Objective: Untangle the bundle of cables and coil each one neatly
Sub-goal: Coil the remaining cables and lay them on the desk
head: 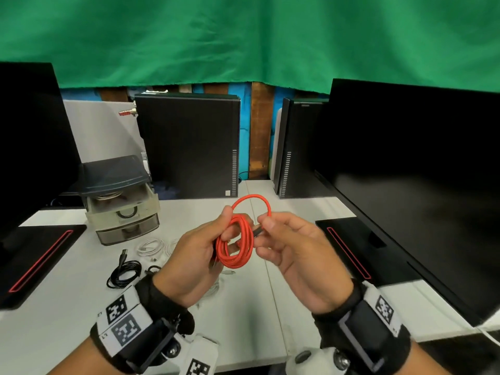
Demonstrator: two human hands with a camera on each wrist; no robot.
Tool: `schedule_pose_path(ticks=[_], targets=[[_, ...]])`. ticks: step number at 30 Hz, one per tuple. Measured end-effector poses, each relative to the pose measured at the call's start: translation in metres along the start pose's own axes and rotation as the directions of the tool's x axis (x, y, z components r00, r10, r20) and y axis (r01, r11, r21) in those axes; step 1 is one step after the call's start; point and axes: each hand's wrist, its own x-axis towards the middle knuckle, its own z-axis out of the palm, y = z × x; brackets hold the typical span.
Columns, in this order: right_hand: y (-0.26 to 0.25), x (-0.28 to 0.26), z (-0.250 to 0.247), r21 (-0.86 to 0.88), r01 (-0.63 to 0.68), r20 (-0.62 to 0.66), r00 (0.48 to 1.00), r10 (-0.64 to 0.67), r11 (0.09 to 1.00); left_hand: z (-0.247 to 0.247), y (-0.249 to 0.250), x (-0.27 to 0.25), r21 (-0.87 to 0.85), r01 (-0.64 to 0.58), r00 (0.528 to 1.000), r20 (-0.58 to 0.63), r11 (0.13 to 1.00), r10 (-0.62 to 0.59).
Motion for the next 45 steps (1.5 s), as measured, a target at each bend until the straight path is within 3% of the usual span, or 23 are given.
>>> schedule_pose_path(ticks=[2,4,9,14,19,24,30,33,38,45], targets=[[0.009,0.000,0.001,0.122,-0.166,0.057,0.985,0.160,0.978,0.002,-0.003,0.000,0.079,-0.047,0.998,-0.031,0.996,0.050],[0.019,-0.003,0.003,0.143,-0.254,0.137,0.962,0.235,0.957,0.004,-0.006,0.001,0.239,-0.124,0.991,-0.022,0.963,0.133],[0.020,-0.010,0.003,0.184,-0.284,0.233,0.943,0.239,0.941,0.004,-0.001,0.002,0.551,-0.302,0.931,-0.005,0.778,0.365],[0.016,-0.015,0.011,-0.161,-0.136,0.129,0.979,0.157,0.977,0.002,-0.003,0.003,0.641,-0.361,0.904,0.064,0.677,0.422],[0.022,-0.014,0.009,-0.535,0.056,0.001,0.998,-0.066,0.843,-0.002,-0.008,0.004,0.699,-0.352,0.901,0.071,0.623,0.429],[0.020,-0.009,0.000,-0.649,-0.008,0.009,1.000,0.018,0.761,-0.007,-0.016,0.010,0.779,-0.329,0.884,0.055,0.534,0.464],[0.026,-0.016,0.005,-0.630,0.079,0.056,0.997,-0.056,0.772,-0.014,-0.005,0.016,0.781,-0.241,0.886,-0.066,0.577,0.459],[0.024,-0.014,0.006,-0.615,0.059,0.051,0.998,-0.035,0.786,-0.013,-0.003,0.014,0.755,-0.238,0.881,-0.097,0.610,0.464],[0.024,-0.002,0.010,-0.434,0.048,0.009,0.999,-0.049,0.900,-0.015,-0.007,0.017,0.666,-0.266,0.876,-0.134,0.696,0.463],[0.037,0.054,0.045,-0.321,0.046,-0.022,0.998,-0.056,0.946,-0.050,0.000,0.035,0.509,-0.117,0.896,-0.317,0.852,0.313]])
